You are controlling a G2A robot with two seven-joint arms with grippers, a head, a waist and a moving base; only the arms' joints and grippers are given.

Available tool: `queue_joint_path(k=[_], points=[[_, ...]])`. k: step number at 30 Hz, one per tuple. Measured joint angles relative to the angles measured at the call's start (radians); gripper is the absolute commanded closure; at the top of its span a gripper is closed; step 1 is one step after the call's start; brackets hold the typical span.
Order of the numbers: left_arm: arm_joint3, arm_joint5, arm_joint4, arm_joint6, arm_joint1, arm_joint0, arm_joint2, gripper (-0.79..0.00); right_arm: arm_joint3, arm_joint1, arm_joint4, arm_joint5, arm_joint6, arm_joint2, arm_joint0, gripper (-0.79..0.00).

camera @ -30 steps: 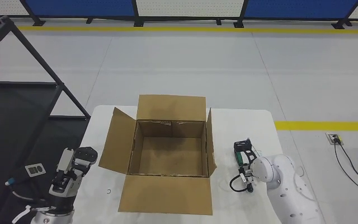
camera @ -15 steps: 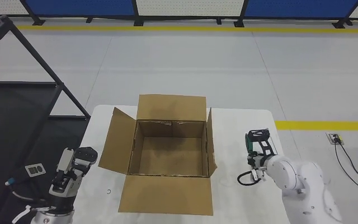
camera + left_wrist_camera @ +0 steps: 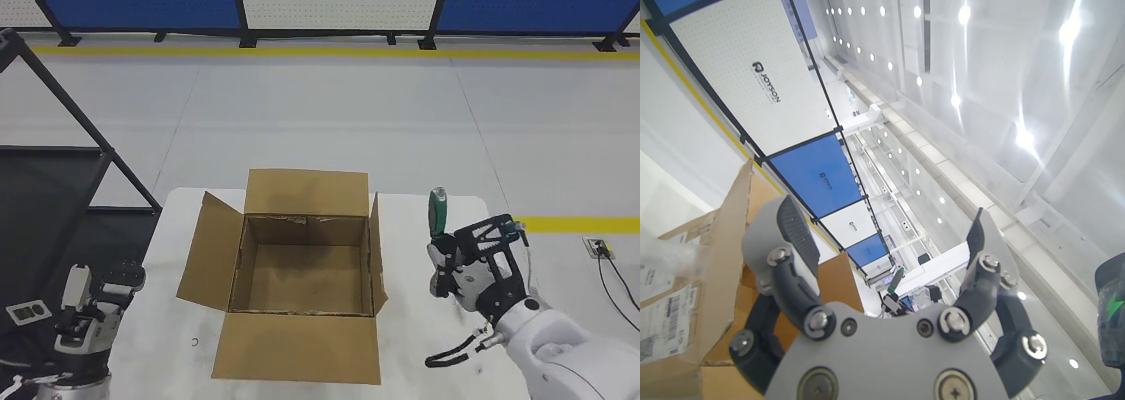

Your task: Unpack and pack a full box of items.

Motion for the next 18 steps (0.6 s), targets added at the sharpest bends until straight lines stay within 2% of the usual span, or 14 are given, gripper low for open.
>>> queue_joint_path(k=[3, 6, 12, 15, 18], points=[[0.013, -0.011, -0.032, 0.006, -0.001, 0.015, -0.039, -0.785, 0.003, 0.0, -0.025, -0.077, -0.025, -0.081, 0.044, 0.0], [0.03, -0.013, -0.057, 0.011, -0.002, 0.025, -0.058, -0.785, 0.003, -0.005, -0.092, -0.097, -0.012, -0.196, 0.104, 0.0], [0.032, -0.01, -0.061, 0.012, -0.002, 0.026, -0.057, -0.785, 0.003, -0.031, -0.171, -0.035, 0.034, -0.42, 0.234, 0.0], [0.032, -0.01, -0.061, 0.012, -0.002, 0.026, -0.057, -0.785, 0.017, -0.046, -0.161, -0.003, 0.073, -0.485, 0.293, 0.0], [0.032, -0.01, -0.061, 0.012, -0.002, 0.026, -0.058, -0.785, 0.1, -0.064, -0.146, 0.027, 0.12, -0.539, 0.376, 0.0]])
